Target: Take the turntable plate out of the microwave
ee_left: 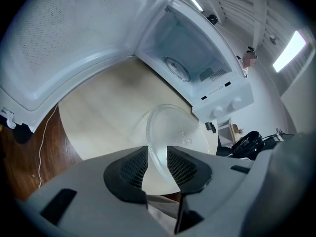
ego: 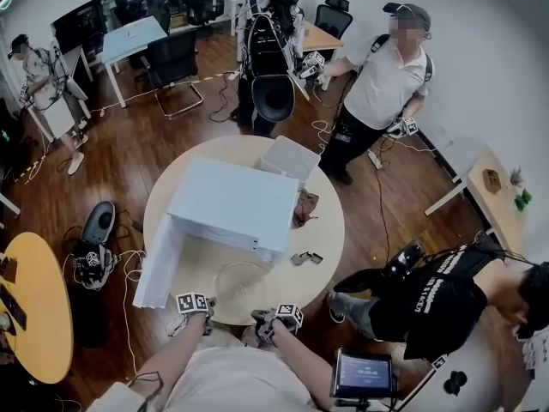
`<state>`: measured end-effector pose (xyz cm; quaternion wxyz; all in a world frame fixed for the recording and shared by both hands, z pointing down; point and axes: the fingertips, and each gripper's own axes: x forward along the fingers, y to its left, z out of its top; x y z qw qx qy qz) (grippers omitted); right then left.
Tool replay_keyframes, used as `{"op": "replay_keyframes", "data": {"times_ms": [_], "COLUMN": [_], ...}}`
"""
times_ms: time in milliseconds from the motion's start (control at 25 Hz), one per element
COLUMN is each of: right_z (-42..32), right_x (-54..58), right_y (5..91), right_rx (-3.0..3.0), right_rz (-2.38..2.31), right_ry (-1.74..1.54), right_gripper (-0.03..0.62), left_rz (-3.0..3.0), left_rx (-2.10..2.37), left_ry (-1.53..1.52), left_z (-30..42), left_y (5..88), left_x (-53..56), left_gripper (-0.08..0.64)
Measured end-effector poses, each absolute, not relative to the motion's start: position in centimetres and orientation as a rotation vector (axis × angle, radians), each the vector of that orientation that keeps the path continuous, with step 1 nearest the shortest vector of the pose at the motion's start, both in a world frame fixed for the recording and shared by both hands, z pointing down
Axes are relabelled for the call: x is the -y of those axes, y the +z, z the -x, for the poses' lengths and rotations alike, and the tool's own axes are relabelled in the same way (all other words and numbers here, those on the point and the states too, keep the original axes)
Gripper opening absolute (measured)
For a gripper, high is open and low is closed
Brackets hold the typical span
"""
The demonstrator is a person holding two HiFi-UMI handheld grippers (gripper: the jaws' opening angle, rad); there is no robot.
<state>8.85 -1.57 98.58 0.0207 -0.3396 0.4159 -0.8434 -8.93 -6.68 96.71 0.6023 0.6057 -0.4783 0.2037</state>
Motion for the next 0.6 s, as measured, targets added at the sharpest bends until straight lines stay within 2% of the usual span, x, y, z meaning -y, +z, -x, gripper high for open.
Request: {"op": "replay_keyframes", "data": {"times_ms": [600], "right_z": [-9.5], "right_x": [1.4], "right_y": [101.1], "right_rx": [-1.322], "right_rz": [1.105], "right_ry": [-2.635], "right_gripper": [0.031], "left_rz": [-1.426], "left_rx": [1.154], "left_ry": [0.369], "left_z": [10.1], "left_y": [93.2], "left_x": [7.3], "left_gripper": [0.107]}}
